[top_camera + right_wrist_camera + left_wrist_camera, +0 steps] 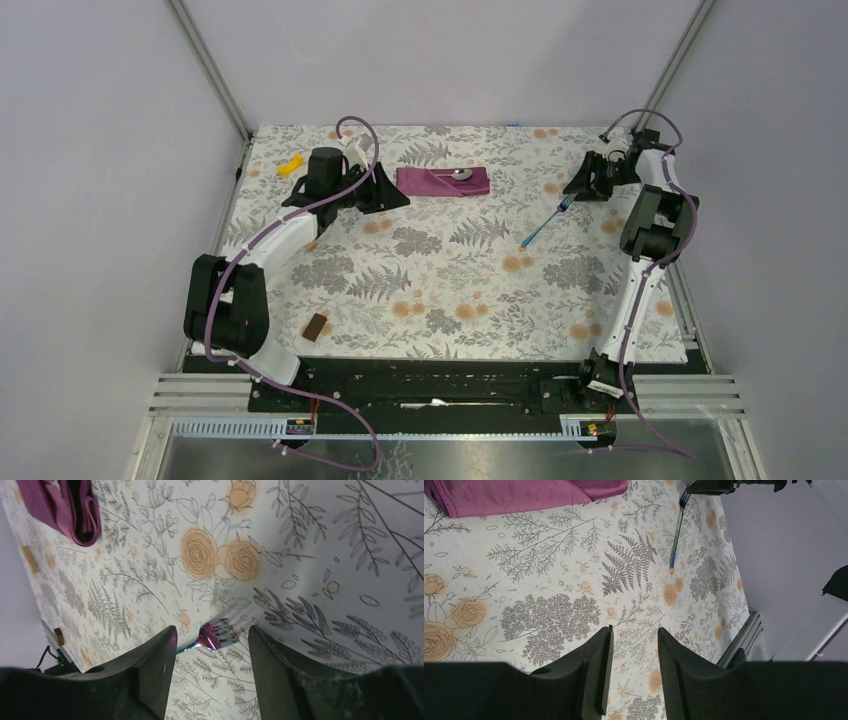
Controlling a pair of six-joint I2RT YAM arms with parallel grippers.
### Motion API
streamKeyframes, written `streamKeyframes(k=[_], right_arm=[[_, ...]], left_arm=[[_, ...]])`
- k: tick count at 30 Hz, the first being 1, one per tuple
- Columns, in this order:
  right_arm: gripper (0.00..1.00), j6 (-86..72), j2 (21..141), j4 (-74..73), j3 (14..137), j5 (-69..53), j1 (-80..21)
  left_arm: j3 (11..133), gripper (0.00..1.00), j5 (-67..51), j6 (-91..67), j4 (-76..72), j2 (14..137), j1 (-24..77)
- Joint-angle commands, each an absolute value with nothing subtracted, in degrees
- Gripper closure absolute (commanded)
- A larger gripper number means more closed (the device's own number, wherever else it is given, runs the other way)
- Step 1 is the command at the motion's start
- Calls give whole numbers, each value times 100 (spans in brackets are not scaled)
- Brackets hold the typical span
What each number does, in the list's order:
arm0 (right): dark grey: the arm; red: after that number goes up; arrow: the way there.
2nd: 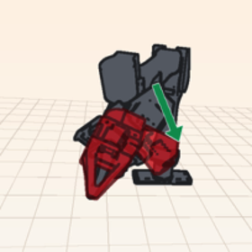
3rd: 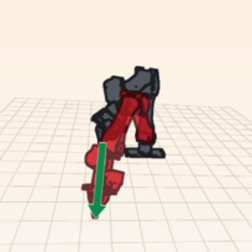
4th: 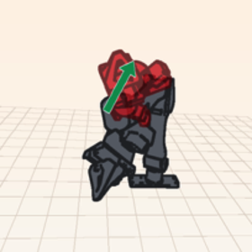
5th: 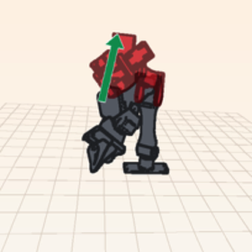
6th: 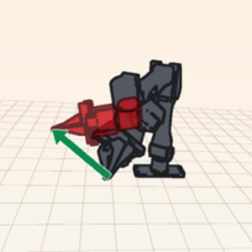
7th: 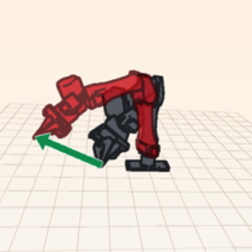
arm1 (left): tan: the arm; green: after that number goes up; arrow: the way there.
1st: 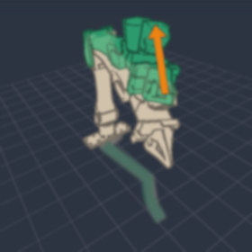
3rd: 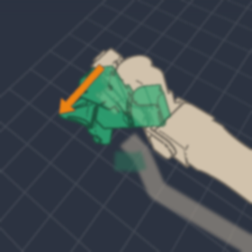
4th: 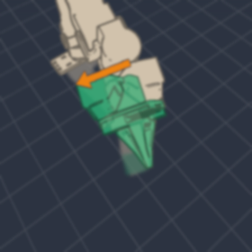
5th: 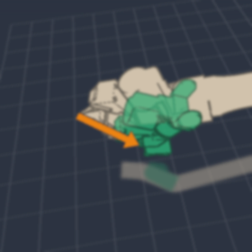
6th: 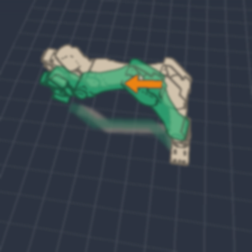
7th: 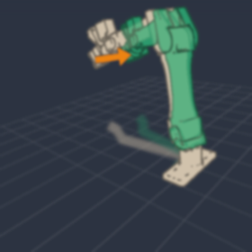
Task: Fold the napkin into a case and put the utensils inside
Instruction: Pick up the fork from the center of the board.
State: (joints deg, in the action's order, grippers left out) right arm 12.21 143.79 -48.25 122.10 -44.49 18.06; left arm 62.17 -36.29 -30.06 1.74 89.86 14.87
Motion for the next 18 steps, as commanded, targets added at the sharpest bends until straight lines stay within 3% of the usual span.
streamKeyframes(k=[1,3,8,18], right_arm=[[38,1273,14770,-5045,12421,-4781,1758],[39,1274,14864,-5028,12463,-4904,1758],[52,1291,15030,-5144,12541,-5036,1758],[90,943,14321,-4381,11267,-5681,1758]], left_arm=[[6182,57,-3787,-2980,-149,9013,1450],[6181,57,-3788,-2985,-158,9018,1450],[6187,57,-3799,-2997,-158,9076,1450],[6140,57,-3801,-3097,-253,9162,1450]])
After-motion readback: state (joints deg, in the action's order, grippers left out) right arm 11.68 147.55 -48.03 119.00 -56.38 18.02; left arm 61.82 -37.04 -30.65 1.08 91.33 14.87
